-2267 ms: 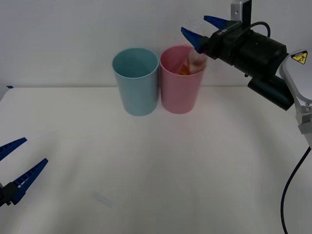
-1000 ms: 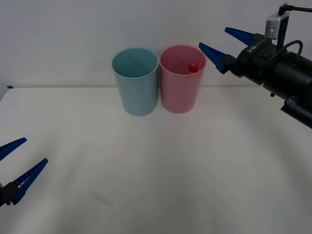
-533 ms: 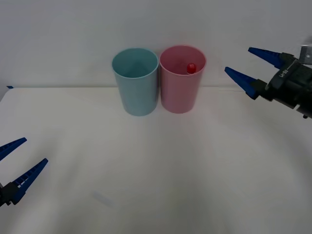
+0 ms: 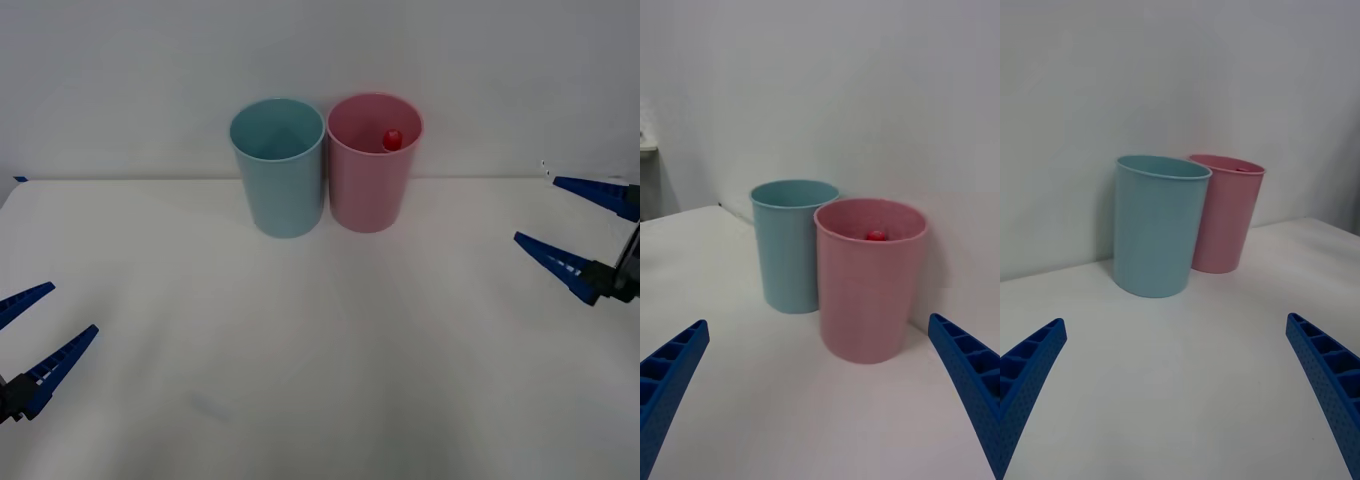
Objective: Grasp the object on the table and drop it into the matching bin: aluminum can to the light blue bin, PET bottle to the pink bin.
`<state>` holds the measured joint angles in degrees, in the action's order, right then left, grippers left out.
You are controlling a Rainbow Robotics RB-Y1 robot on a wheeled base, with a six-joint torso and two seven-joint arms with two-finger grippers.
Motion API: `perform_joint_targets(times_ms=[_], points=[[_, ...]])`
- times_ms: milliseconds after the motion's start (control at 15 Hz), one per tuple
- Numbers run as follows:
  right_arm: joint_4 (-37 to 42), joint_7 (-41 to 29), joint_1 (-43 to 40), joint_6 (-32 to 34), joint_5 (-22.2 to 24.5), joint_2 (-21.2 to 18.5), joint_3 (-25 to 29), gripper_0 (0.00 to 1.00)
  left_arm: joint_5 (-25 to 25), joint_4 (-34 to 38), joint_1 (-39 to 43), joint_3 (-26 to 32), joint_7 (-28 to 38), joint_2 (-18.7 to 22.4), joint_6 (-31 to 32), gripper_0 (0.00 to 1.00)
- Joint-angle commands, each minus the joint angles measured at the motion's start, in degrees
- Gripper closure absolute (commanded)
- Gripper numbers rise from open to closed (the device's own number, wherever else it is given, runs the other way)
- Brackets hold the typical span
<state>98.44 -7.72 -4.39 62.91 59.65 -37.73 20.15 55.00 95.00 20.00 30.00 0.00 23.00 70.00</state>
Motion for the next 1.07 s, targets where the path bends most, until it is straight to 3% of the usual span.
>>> perform_joint_targets(times_ms=[67, 333, 467, 1067], points=[[-0.1, 1.1, -4.5, 5.2, -2.7, 0.0, 3.3, 0.00, 0.0, 0.0, 0.0, 0.0, 0.0, 0.0, 0.0, 0.00], [0.0, 3.7, -10.8, 10.3, -5.7, 0.0, 6.6, 0.00, 0.0, 0.0, 0.0, 0.0, 0.0, 0.0, 0.0, 0.00], [0.0, 8.2, -14.0, 10.9, -7.0, 0.0, 7.3, 0.00, 0.0, 0.0, 0.0, 0.0, 0.0, 0.0, 0.0, 0.00], [0.8, 9.2, -22.3, 13.7, -7.5, 2.7, 10.2, 0.00, 0.0, 0.0, 0.0, 0.0, 0.0, 0.0, 0.0, 0.00]])
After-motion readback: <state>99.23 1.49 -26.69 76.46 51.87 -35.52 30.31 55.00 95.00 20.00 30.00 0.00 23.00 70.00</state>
